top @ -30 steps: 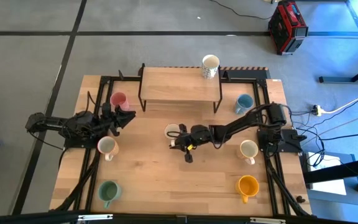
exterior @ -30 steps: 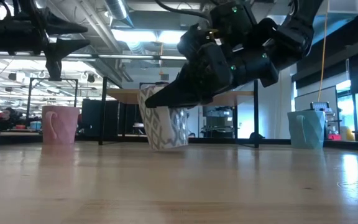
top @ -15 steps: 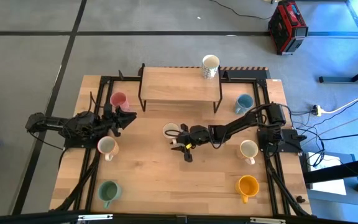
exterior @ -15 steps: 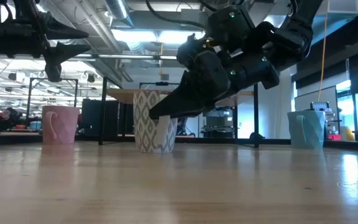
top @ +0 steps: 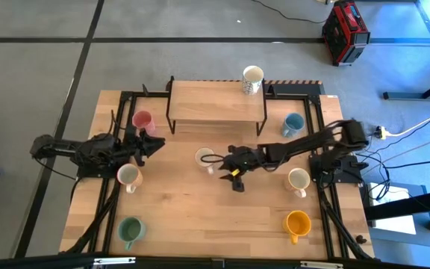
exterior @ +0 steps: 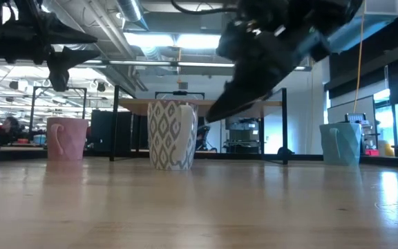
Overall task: Place coffee mugs
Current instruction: Put the gray patterned mug on the shelf
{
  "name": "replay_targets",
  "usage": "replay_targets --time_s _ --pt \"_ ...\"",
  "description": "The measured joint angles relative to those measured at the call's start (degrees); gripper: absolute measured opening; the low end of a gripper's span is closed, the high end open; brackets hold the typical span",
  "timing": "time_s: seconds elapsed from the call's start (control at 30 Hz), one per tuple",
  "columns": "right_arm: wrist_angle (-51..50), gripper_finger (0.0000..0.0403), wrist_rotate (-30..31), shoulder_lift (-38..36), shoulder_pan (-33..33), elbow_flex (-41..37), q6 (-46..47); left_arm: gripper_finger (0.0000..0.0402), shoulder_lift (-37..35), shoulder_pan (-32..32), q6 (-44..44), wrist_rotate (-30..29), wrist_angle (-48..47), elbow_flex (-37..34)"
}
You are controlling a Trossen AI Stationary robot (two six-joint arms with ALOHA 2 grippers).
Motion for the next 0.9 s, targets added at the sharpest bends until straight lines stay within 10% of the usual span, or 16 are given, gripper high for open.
replay_targets --time_s 0.37,0.9 --pt "-14.1 0.0168 8.9 -10.1 -1.8 0.0 -2.4 0.0113 25.1 -3.2 4.3 3.7 -8.1 15.3" --pt "-2.3 0.0168 12.4 -0.4 -7.5 0.0 -4.7 0.0113 68.0 -11.2 -10.2 -1.3 -8.0 29.3"
